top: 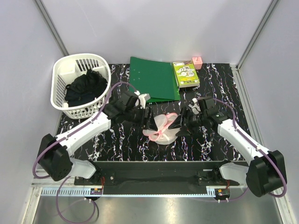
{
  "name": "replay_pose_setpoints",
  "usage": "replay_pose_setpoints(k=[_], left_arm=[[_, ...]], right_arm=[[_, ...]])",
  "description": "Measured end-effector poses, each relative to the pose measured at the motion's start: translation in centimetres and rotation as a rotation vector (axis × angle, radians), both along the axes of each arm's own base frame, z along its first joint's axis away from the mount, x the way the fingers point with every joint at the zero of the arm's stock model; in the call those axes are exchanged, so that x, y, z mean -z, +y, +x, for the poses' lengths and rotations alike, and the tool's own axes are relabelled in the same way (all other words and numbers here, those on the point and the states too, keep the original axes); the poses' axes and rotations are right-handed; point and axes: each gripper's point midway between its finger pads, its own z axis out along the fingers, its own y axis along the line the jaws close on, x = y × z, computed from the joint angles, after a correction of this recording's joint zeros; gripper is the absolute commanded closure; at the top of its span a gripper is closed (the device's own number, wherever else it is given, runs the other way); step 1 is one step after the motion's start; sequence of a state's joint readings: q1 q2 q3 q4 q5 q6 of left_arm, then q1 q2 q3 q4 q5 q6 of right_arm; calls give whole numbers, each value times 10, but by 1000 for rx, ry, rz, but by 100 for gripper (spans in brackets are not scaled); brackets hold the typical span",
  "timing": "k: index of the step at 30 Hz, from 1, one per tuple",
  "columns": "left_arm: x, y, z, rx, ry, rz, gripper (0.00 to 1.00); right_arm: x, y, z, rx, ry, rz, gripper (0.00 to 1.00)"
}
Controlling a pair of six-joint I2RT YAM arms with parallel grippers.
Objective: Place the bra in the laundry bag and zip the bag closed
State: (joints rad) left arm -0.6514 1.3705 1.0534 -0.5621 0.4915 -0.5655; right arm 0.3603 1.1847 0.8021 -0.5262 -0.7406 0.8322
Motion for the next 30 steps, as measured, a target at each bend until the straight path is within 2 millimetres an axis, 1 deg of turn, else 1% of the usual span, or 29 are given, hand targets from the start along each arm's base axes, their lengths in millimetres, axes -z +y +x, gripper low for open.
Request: replay_pose_setpoints(k=[1,2,5,7,9,11,13,17,18,20,22,24,28,30], left_arm=[[-2,-3,-3,12,-34,9,36],[-4,-6,-6,33,-76,22,46],[-9,-23,-21,125,-190,51,64],[-7,-27,-26,158,-234,75,63],[-3,-26,-25,169,-278,111,56],[3,-22,-20,160,-314,152,56],[9,-16,-16,144,-333,193,55],[20,-11,-8,131,-350,248,54],[24,-11,-6,133,-348,261,54],[36,-11,-4,137,-334,296,54],[45,-10,-2,141,-326,322,54],[51,-10,1,144,-331,339,54],[51,-11,10,126,-378,352,56],[51,-12,16,112,-410,356,61]], right_arm=[[1,-1,0,8,6,-7,30],[3,-1,1,18,15,-16,30],[10,-4,2,54,57,-48,33],[13,-5,4,70,76,-63,34],[14,-5,6,77,89,-67,35],[13,-4,9,81,96,-67,37],[10,-2,12,82,95,-65,43],[5,3,18,72,90,-62,48],[5,6,19,64,92,-64,49],[8,12,18,42,98,-72,54],[13,18,17,20,110,-84,56],[17,23,16,3,123,-93,56],[20,25,18,11,133,-110,55],[20,25,20,34,141,-116,52]])
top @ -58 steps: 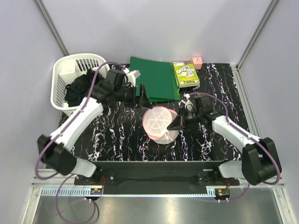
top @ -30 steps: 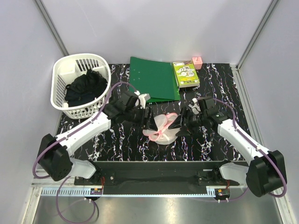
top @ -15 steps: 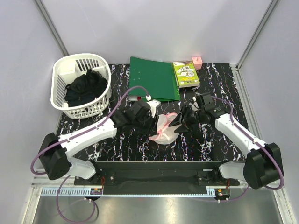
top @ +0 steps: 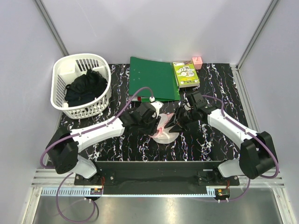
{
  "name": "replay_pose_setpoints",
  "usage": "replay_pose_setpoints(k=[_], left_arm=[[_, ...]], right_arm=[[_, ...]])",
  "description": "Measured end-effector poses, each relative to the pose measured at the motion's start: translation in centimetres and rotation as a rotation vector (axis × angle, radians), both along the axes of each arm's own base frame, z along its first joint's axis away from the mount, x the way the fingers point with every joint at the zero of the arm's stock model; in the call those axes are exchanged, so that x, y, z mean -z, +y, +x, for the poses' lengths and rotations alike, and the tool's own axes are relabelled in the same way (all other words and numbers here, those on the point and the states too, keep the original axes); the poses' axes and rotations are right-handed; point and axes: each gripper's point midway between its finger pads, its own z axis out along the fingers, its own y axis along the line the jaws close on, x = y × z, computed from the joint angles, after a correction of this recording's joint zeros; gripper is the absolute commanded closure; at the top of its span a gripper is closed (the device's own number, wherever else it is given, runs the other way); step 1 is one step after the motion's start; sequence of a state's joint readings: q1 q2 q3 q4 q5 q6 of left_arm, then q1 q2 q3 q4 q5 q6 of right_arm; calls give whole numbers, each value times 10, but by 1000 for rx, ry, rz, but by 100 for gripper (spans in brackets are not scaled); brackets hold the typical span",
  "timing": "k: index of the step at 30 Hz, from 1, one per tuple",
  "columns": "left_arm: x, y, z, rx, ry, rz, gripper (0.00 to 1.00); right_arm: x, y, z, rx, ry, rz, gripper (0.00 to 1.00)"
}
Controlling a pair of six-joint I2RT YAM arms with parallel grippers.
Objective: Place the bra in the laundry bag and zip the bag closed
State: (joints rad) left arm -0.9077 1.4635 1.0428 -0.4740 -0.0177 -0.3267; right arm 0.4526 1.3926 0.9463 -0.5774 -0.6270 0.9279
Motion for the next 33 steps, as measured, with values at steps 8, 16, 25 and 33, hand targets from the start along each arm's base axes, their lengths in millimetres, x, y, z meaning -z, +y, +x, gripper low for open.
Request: replay_pose_setpoints(k=[8,16,25,33], left_arm=[[4,-2,9,6,-87,15,70],[6,-7,10,23,-146,24,100],[-35,-18,10,17,-267,-71,100],[-79,-22,7,25,-368,-188,100]], right_arm=[[-2,0,7,79,40,-14,47],[-4,2,9,122,79,-7,43],[-2,0,6,105,77,-19,52],[-12,-4,6,15,-21,-39,59]])
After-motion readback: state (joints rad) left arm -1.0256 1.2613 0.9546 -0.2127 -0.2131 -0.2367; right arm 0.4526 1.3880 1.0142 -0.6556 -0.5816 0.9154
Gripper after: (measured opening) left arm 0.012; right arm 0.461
